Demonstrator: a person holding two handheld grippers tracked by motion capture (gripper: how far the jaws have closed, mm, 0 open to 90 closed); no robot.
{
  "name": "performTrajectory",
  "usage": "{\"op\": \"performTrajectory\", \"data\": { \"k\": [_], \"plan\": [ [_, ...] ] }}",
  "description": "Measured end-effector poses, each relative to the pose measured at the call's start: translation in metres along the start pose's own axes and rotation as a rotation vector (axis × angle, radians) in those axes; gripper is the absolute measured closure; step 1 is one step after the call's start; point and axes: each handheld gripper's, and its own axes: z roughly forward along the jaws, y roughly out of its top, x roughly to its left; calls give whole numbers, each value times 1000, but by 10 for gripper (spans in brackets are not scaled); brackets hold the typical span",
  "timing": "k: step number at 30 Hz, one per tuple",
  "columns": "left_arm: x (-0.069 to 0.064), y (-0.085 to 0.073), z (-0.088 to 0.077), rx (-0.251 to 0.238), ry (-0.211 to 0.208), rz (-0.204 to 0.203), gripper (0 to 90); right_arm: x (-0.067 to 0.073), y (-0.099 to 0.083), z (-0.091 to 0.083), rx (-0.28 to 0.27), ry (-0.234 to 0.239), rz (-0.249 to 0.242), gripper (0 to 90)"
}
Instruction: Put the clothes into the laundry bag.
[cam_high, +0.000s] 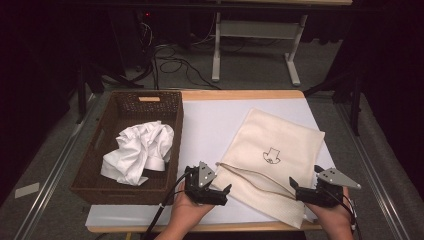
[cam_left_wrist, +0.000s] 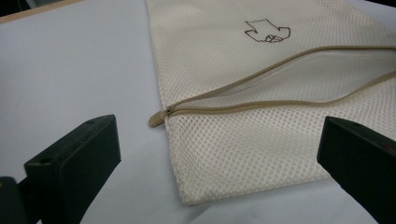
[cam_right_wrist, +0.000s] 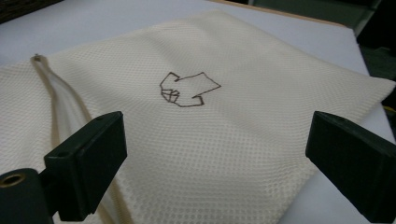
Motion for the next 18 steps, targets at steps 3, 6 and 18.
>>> {"op": "performTrajectory", "data": {
  "k": [3,6,18],
  "plan": [
    [2,4,-6,-12,-7,-9,2,-2,0,1,13,-7,9,34],
    [2,11,-15,-48,-9,-24,2,-5,-1,2,26,12,40,24],
    [3,41,-64,-126,45,-30,13,-5,-3,0,18,9,53,79]
  ]
}}
